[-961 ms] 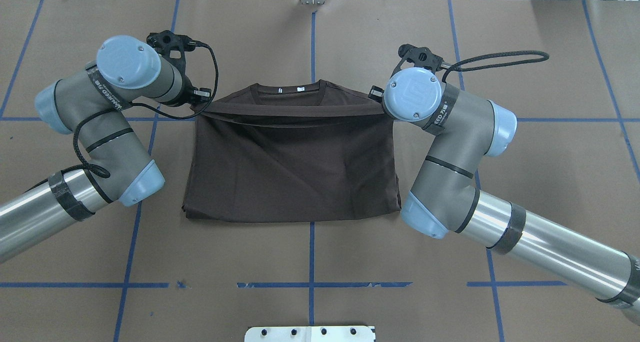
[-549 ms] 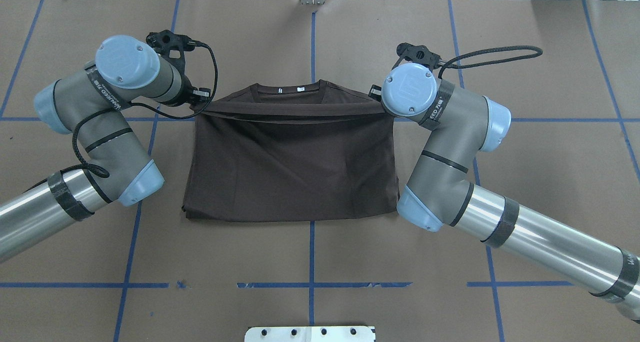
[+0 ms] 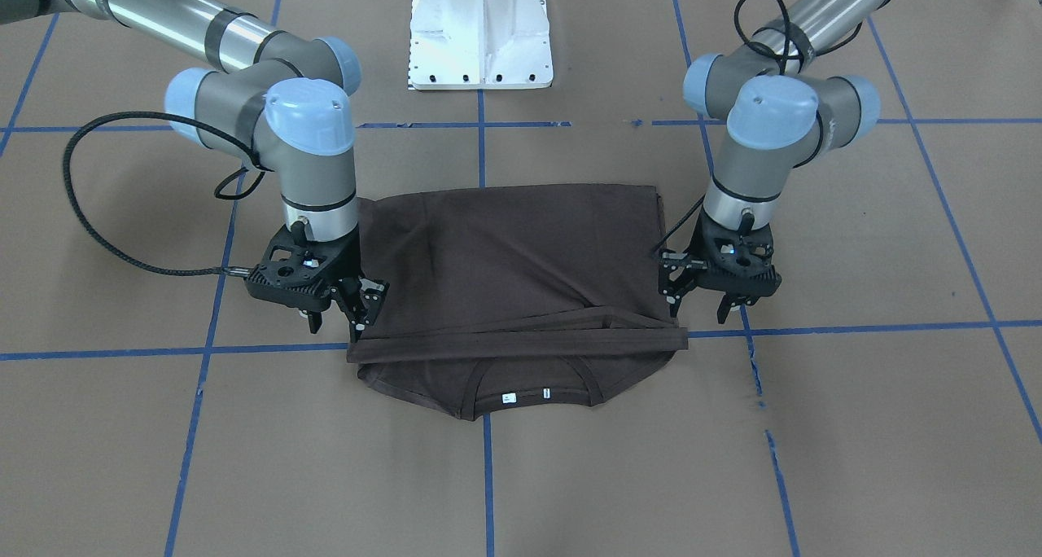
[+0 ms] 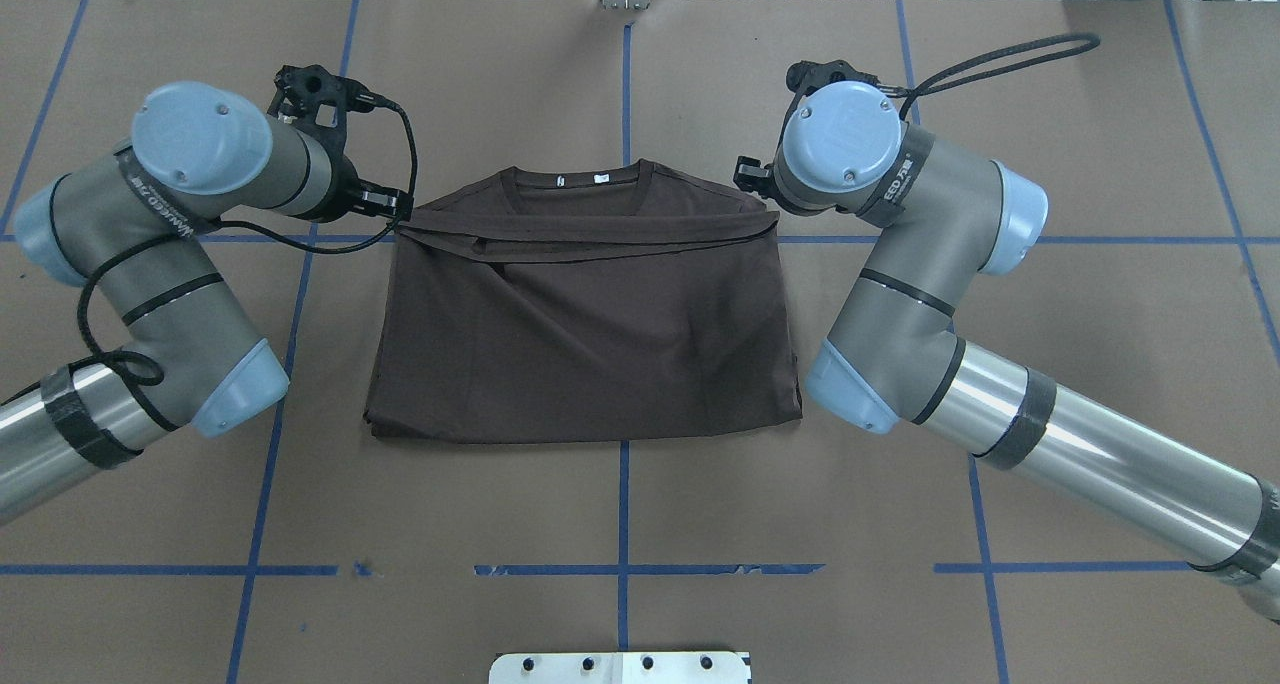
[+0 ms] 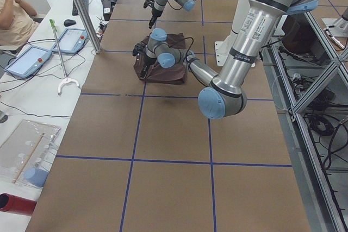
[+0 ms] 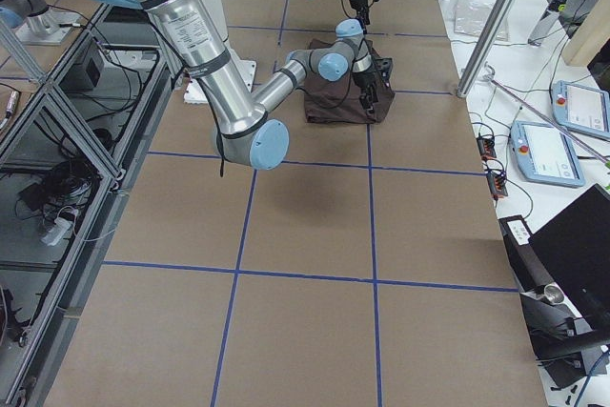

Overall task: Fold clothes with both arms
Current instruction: 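Lay the hem down near the collar and open both grippers, then move the left gripper to the folded edge nearest the robot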

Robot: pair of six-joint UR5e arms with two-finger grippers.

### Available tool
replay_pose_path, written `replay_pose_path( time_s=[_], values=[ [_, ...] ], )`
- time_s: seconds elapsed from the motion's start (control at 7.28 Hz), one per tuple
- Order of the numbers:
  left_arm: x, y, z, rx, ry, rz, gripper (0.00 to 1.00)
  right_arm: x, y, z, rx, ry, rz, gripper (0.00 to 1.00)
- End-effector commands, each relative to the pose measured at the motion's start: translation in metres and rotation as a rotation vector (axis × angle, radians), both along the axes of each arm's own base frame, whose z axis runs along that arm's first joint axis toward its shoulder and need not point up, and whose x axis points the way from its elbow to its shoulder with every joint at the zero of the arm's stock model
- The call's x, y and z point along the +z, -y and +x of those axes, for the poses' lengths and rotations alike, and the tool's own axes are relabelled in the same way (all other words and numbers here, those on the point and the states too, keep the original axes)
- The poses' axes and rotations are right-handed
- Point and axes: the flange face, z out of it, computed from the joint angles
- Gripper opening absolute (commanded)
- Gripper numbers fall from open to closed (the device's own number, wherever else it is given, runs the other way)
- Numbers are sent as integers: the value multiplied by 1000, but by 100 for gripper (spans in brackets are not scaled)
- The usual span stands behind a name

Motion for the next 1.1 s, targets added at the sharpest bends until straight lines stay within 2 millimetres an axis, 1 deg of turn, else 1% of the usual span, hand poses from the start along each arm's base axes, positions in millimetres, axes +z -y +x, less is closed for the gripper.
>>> replay_pose_path(
  time_s=[0.0,0.14,0.27,0.41,0.69,0.82,0.96],
  values=[
    [45,-40,-26,21,-102,-11,100,-2,2,9,-24,12,1,100],
    [75,-76,-29,26,-159,-30,100,-2,2,9,-23,12,0,100],
    [75,-100,-31,16,-197,-62,86,-4,2,10,-23,14,2,100],
    [63,-127,-19,10,-246,-132,65,-3,2,10,-23,13,2,100],
    [60,-163,16,5,-274,-206,64,-3,3,11,-20,13,2,100],
    [56,-179,30,13,-286,-228,64,-2,3,11,-20,11,1,100],
    [56,-187,38,7,-287,-235,64,-1,3,11,-20,10,0,100]
  ],
)
